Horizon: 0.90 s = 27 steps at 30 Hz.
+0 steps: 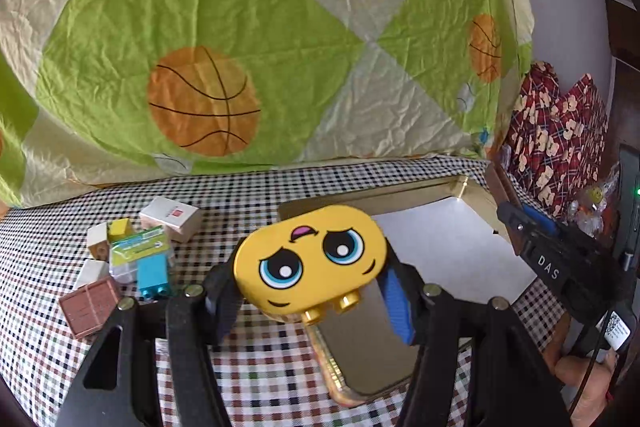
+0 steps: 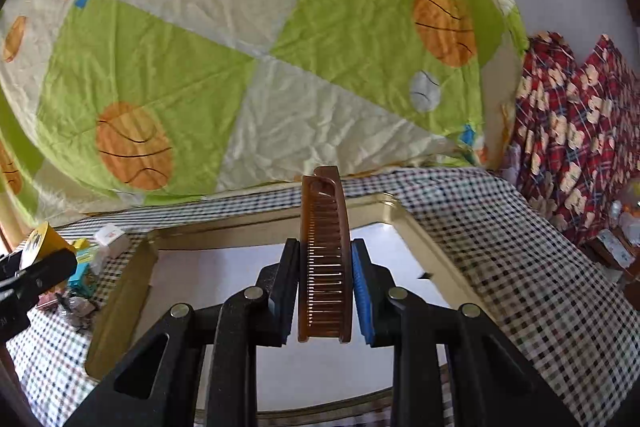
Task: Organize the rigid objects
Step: 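Lower the comb into the tray and open the right tool while the left tool places the yellow block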
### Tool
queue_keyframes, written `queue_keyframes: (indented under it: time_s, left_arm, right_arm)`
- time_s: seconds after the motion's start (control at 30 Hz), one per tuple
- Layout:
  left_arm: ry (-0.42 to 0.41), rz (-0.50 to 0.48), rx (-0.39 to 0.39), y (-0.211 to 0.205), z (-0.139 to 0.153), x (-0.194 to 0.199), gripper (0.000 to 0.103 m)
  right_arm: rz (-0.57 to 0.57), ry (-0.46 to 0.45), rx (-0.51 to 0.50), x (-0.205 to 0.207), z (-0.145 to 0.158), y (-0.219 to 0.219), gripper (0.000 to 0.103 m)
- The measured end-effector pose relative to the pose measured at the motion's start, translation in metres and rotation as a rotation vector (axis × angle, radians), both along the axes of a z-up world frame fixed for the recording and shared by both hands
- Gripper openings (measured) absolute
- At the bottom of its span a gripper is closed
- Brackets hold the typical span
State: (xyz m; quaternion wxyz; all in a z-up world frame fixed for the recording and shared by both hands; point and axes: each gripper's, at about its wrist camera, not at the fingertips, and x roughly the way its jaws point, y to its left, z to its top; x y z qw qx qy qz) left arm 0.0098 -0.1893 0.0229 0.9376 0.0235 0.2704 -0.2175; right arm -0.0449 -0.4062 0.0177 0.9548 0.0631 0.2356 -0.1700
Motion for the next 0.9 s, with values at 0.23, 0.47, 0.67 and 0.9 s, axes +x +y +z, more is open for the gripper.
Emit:
queue_keyframes:
  time_s: [0.23,0.47,0.67,0.9]
  left_arm:
    - [0.041,-0.032,0.049,-0.046,-0.022,0.011,0.06]
    - [0.05,-0.025,0.104,-0.057,-0.036,0.016,0.06]
    - [0.058,-0.03,0.156,-0.062,-0.045,0.019,0.06]
    - [0.075,-0.027,0.145,-0.059,-0.046,0.021,0.06]
  right_arm:
    - [-0.031,0.079,-0.006,0.009,-0.009,-0.001,0.028]
    - [-0.008,0.114,-0.033,0.014,-0.013,0.008,0.028]
    - [-0.003,0.134,-0.01,0.017,-0.016,0.008,0.028]
    - [0.02,0.149,0.019,0.02,-0.018,0.009,0.028]
